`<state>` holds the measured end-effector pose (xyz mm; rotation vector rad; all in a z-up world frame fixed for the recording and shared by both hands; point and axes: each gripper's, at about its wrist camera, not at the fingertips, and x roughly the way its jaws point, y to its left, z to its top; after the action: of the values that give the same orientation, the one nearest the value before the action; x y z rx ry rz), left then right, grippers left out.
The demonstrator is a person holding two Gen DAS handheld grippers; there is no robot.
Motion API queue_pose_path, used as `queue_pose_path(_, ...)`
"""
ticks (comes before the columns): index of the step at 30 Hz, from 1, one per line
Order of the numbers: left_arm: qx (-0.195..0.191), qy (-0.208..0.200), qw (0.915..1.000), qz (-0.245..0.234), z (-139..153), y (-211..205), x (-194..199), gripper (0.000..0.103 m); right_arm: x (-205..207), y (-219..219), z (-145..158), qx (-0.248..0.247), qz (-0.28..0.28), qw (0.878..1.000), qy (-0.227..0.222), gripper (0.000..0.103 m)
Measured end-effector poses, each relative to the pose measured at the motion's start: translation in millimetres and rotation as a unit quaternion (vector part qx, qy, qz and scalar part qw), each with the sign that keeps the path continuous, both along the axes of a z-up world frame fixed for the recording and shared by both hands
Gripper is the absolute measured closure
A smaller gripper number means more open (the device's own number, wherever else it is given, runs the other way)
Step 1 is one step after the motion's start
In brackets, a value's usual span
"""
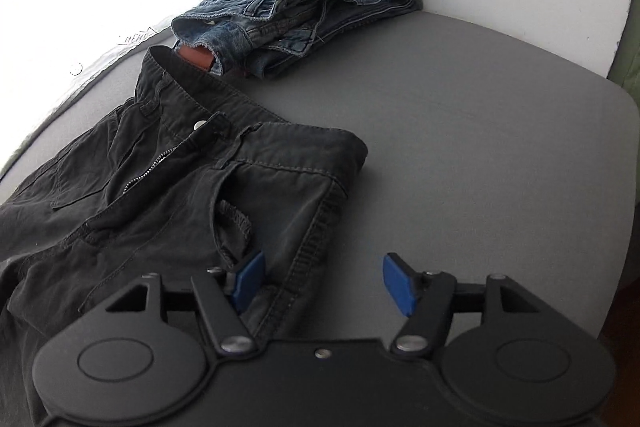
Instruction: Fold clothes
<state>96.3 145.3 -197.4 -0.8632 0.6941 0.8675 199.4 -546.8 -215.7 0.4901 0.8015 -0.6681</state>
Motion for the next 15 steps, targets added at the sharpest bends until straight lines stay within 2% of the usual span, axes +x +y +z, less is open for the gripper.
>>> queue_pose_path(4,0.0,-0.004,0.9999,-0.016,-4.4,5.4,-19.9,0.074,2.4,1.1,5.6,0.0,0.017,1.0,-0.001,0.037)
queue_pose_path(6,0.008,0.003,0.9993,-0.036,-6.6,7.4,-22.6,0.064,2.7,2.1,6.7,0.008,0.026,1.0,-0.006,0.037)
queue_pose_path(11,0.028,0.012,0.9974,-0.065,-8.5,14.9,-19.2,0.063,10.6,5.8,1.2,0.019,0.047,0.999,-0.008,0.036)
queue_pose_path(13,0.025,0.01,0.9981,-0.055,-9.1,19.0,-15.7,0.066,14.1,3.7,-4.4,0.041,0.034,0.999,-0.008,0.037)
queue_pose_path(14,0.025,0.008,0.9984,-0.049,-9.2,20.3,-14.3,0.082,14.5,3.6,-5.3,0.048,0.023,0.998,-0.016,0.04)
queue_pose_path(15,0.023,0.002,0.9987,-0.045,-8.7,21.2,-13.3,0.1,14.7,3.6,-5.4,0.054,0.015,0.998,-0.024,0.049)
